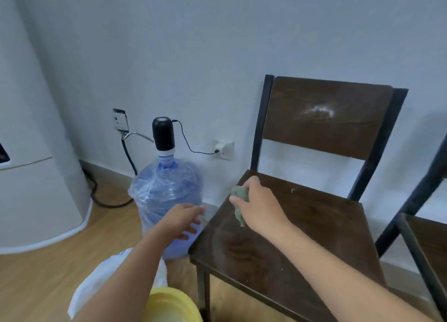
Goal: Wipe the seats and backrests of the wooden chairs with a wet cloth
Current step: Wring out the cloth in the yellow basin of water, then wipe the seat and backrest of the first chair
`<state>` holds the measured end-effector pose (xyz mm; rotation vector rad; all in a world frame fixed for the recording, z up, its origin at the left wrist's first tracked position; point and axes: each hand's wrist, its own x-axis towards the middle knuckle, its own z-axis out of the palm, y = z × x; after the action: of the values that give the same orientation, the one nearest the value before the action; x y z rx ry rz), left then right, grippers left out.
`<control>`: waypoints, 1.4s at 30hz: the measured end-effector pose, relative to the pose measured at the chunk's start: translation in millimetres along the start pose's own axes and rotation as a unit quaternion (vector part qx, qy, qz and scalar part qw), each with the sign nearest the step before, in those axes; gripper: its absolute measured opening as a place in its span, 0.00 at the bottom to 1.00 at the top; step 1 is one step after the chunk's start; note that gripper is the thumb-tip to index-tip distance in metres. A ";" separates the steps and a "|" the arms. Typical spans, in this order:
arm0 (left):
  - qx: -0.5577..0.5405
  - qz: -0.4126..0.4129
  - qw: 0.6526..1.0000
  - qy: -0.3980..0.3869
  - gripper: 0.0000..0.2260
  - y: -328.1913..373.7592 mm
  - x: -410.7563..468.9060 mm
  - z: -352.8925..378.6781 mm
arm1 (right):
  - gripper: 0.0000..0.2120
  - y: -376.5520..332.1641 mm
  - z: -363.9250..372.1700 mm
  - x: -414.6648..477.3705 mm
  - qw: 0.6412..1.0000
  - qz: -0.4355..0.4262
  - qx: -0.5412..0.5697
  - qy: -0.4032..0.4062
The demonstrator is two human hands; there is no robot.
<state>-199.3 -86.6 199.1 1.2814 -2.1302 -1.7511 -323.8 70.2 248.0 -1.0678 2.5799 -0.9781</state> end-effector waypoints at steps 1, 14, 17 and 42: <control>0.004 0.019 1.000 0.001 0.11 8.2 1.4 5.9 | 0.11 20.0 -11.7 14.0 1.000 0.021 -0.004 0.017; 0.065 0.137 0.988 0.030 0.03 -15.1 31.4 27.6 | 0.10 153.5 -51.0 116.6 0.972 0.105 -0.092 0.188; 0.092 0.152 0.983 0.033 0.08 -14.4 39.8 27.3 | 0.12 145.9 -30.1 102.5 0.983 0.034 -0.093 0.155; 0.152 0.154 0.974 0.073 0.10 -29.6 6.4 29.0 | 0.08 140.0 -68.6 87.4 0.979 0.089 -0.138 0.124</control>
<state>-203.8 -68.2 161.7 1.0257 -2.4176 -1.2110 -493.2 118.6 218.2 -0.7940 3.0239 -0.7697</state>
